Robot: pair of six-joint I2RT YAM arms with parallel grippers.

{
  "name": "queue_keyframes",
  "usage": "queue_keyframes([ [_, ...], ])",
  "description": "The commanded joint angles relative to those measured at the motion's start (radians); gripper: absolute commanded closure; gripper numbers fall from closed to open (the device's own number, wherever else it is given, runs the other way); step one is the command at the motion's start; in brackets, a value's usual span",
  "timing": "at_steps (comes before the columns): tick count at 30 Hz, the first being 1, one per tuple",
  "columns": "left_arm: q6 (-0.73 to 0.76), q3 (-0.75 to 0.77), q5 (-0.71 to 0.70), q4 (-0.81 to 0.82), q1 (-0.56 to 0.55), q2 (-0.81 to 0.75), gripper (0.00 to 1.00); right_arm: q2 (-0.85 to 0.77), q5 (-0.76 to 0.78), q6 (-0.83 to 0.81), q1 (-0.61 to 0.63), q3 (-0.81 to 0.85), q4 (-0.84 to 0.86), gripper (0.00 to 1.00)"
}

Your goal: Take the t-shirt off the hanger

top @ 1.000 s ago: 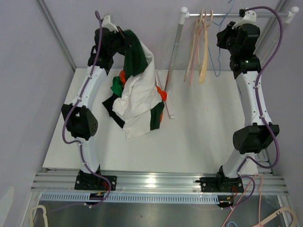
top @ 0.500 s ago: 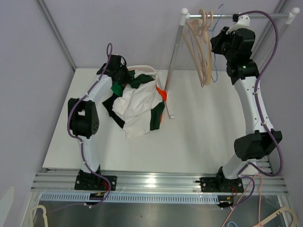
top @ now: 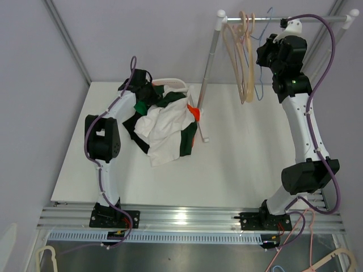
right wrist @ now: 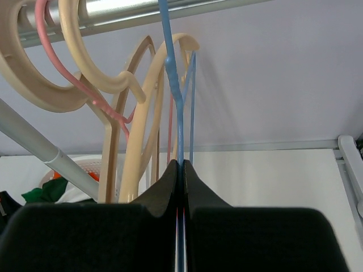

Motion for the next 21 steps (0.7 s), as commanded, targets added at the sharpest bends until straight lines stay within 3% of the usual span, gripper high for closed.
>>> queue_keyframes([
  [1, 0.01, 0.021, 0.025, -0.038, 0.003, 0.023, 0.83, 0.01, 0.001, -0.022, -0.002, 0.02, 0.023, 1.0],
  [2, 0.016, 0.024, 0.025, -0.042, 0.005, 0.023, 0.76, 0.012, 0.004, -0.022, -0.004, 0.017, 0.024, 1.0],
  [3, 0.034, 0.026, 0.05, -0.038, 0.006, 0.019, 0.54, 0.012, 0.006, -0.023, -0.002, 0.015, 0.029, 1.0],
  [4, 0.06, 0.02, 0.047, -0.025, 0.006, 0.013, 0.45, 0.017, 0.011, -0.027, -0.002, 0.017, 0.028, 1.0],
  [8, 0.08, 0.046, 0.004, -0.015, 0.014, -0.01, 0.34, 0.032, 0.011, -0.034, -0.002, 0.032, 0.024, 1.0],
  [9, 0.092, 0.059, 0.006, -0.019, 0.017, -0.012, 0.04, 0.035, 0.011, -0.036, -0.005, 0.04, 0.021, 1.0],
  [12, 0.114, 0.104, -0.065, -0.039, 0.014, -0.062, 0.01, 0.04, 0.009, -0.036, -0.004, 0.043, 0.023, 1.0],
  [17, 0.125, -0.002, -0.185, 0.067, 0.011, -0.265, 0.01, 0.055, 0.0, -0.031, -0.002, 0.061, 0.02, 1.0],
  [21, 0.183, -0.002, -0.273, 0.051, -0.012, -0.395, 0.0, 0.063, -0.006, -0.027, 0.002, 0.063, 0.02, 1.0],
])
